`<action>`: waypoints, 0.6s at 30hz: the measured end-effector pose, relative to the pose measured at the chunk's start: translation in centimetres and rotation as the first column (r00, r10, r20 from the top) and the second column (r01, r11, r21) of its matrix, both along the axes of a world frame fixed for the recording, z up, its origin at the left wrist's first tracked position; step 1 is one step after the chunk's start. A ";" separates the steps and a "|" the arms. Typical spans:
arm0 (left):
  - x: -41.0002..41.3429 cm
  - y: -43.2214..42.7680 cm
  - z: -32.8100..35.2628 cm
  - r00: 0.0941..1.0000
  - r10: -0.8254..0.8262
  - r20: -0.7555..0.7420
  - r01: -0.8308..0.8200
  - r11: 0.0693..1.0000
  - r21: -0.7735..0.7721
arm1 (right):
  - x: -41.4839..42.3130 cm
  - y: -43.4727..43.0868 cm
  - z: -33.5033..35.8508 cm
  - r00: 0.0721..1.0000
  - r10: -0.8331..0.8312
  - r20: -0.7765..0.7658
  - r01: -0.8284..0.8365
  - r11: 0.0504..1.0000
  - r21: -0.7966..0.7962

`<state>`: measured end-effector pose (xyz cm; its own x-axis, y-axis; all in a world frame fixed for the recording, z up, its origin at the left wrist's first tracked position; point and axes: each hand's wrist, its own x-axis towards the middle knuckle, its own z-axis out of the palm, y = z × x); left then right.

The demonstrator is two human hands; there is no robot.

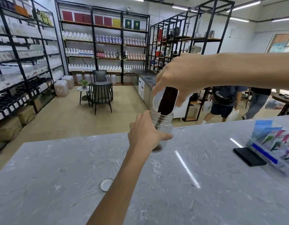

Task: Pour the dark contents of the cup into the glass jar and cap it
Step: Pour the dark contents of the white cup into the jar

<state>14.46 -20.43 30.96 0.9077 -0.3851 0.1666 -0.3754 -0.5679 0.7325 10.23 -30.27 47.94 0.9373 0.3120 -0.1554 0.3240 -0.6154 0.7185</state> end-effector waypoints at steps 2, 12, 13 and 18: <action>-0.1 0.0 0.0 1.000 -0.005 -0.004 0.005 1.000 0.002 | 0.0 -0.1 -0.2 1.000 -0.001 -0.008 0.001 1.000 -0.016; -0.3 -0.1 0.1 1.000 -0.018 -0.010 0.018 1.000 0.015 | -0.3 0.3 -0.5 0.999 0.033 -0.027 -0.034 0.998 -0.044; -0.3 -0.1 0.0 1.000 -0.018 -0.008 0.018 1.000 0.017 | -0.3 0.4 -0.5 0.999 0.037 -0.026 -0.039 0.998 -0.048; -0.3 0.0 0.0 1.000 -0.015 -0.013 0.015 1.000 0.012 | -0.5 0.9 -0.5 0.998 0.063 -0.026 -0.065 0.994 -0.083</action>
<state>14.19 -20.43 30.96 0.9040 -0.4003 0.1503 -0.3743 -0.5709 0.7307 9.77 -29.40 47.41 0.9118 0.3560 -0.2048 0.3778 -0.5311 0.7584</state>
